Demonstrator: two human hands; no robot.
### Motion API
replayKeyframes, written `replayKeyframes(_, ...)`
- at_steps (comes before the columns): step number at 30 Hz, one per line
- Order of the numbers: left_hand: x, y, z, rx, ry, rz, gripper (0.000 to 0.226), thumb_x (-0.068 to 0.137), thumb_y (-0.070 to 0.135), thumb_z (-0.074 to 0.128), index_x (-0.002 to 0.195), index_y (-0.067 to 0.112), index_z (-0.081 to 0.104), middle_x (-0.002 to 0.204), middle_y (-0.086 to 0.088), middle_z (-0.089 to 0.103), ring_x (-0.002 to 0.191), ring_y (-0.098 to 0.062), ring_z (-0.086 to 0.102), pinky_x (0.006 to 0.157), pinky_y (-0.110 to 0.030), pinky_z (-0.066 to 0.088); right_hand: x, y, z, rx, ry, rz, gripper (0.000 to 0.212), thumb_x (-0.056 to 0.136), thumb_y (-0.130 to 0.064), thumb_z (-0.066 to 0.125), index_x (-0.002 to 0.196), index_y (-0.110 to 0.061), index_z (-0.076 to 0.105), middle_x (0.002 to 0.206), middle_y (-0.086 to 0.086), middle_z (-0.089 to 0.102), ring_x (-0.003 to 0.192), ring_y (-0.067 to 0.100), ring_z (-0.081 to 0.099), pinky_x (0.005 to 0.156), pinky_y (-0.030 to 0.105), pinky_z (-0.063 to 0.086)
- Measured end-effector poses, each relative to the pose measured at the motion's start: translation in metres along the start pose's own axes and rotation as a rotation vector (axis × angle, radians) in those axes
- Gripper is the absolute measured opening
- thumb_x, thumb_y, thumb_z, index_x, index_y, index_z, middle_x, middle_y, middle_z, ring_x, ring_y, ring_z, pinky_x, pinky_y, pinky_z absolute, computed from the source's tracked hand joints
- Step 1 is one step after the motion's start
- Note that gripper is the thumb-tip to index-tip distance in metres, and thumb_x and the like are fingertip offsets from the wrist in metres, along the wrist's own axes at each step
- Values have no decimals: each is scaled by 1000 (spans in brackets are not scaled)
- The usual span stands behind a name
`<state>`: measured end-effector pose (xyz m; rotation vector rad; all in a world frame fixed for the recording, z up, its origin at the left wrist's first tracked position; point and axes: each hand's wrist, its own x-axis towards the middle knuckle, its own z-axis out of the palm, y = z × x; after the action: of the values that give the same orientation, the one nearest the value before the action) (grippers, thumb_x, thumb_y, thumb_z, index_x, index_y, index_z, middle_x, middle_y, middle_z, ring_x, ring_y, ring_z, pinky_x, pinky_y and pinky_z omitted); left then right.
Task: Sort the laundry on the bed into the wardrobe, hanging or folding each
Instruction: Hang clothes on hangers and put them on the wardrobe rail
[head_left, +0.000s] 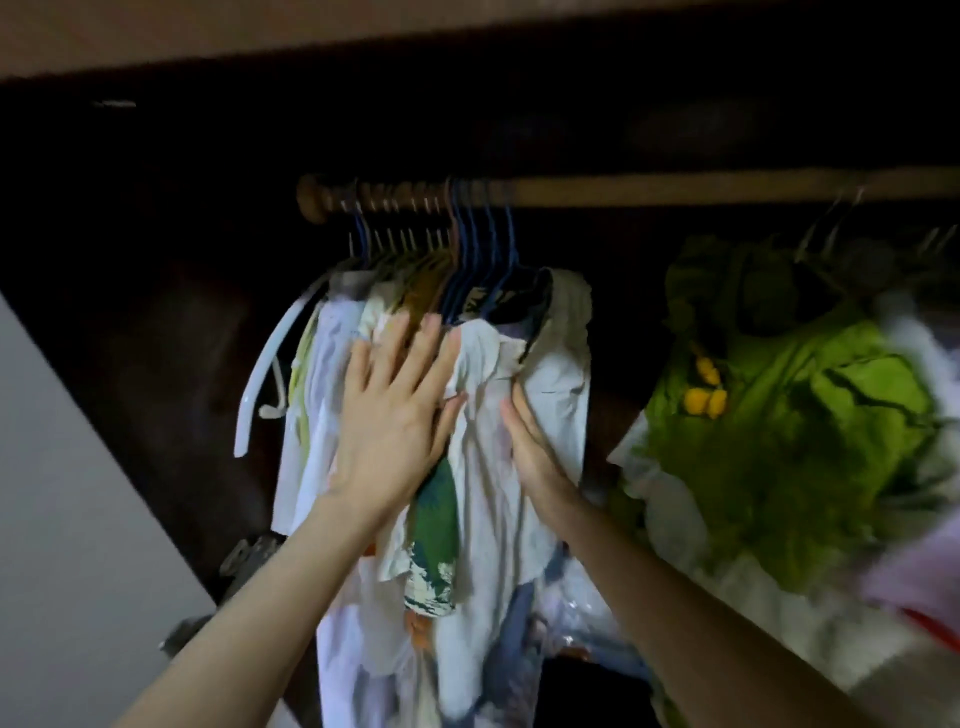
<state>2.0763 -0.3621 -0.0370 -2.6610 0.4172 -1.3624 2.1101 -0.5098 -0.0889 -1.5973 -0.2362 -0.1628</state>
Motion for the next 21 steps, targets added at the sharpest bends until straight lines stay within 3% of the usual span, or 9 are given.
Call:
replayKeyframes(4,-1,22,-16,-117,-114,-126,55,100,35,37,150,13,30,156,-8,29,146,-29,19,116,-58,11,-42,-14,-64,-615,-104,102,42,102,-33,40,140,-18,45,138,5,52,123,21,52,99,29,43)
replayKeyframes(5,-2,33,-22,-193,-106,-147,54,100,31,38,150,11,31,157,-10,27,147,-29,16,117,-58,10,-54,-24,-77,-827,-103,28,39,99,-33,41,130,-15,56,127,8,60,115,25,57,96,34,46)
replayKeyframes(7,-8,67,-34,-352,-68,-111,50,99,25,38,146,8,37,155,-13,29,147,-31,16,118,-55,9,-75,-44,-108,-1166,-18,-223,33,86,-26,42,88,-11,71,86,8,69,82,26,66,72,31,54)
replayKeyframes(9,-18,110,-40,-522,-88,-74,49,99,28,35,145,10,39,155,-11,30,147,-28,17,120,-50,8,-90,-68,-138,-1327,100,-422,29,82,-23,42,62,-15,62,63,3,61,62,21,61,55,26,48)
replayKeyframes(13,-23,202,-18,-1093,-452,-331,77,84,57,53,149,29,24,155,12,20,146,-10,8,120,-38,14,-120,-85,-197,-1191,446,-465,24,90,-27,50,91,-8,64,92,12,60,87,30,54,77,38,45)
replayKeyframes(15,-17,246,1,-1221,-580,-425,103,63,69,68,148,37,20,152,13,26,143,-11,21,117,-38,23,-130,-85,-218,-1077,618,-383,35,88,-35,57,108,-6,56,108,12,54,103,30,50,91,43,41)
replayKeyframes(17,-11,282,19,-1281,-652,-466,121,48,71,71,150,30,20,151,9,32,137,-12,33,114,-39,31,-132,-87,-225,-812,656,-300,55,83,-41,67,122,-8,47,119,7,49,113,24,47,98,41,42)
replayKeyframes(19,-3,305,41,-1291,-659,-428,122,45,73,67,149,29,22,152,5,34,137,-14,36,111,-42,36,-120,-92,-224,-642,667,-243,63,78,-44,74,124,-14,42,114,-2,50,105,13,52,89,28,45)
replayKeyframes(21,1,324,57,-1372,-621,-385,126,41,80,73,148,36,21,149,2,39,137,-20,39,107,-47,40,-106,-94,-229,-630,750,-204,58,77,-46,74,112,-15,40,93,-6,52,78,7,53,66,19,41)
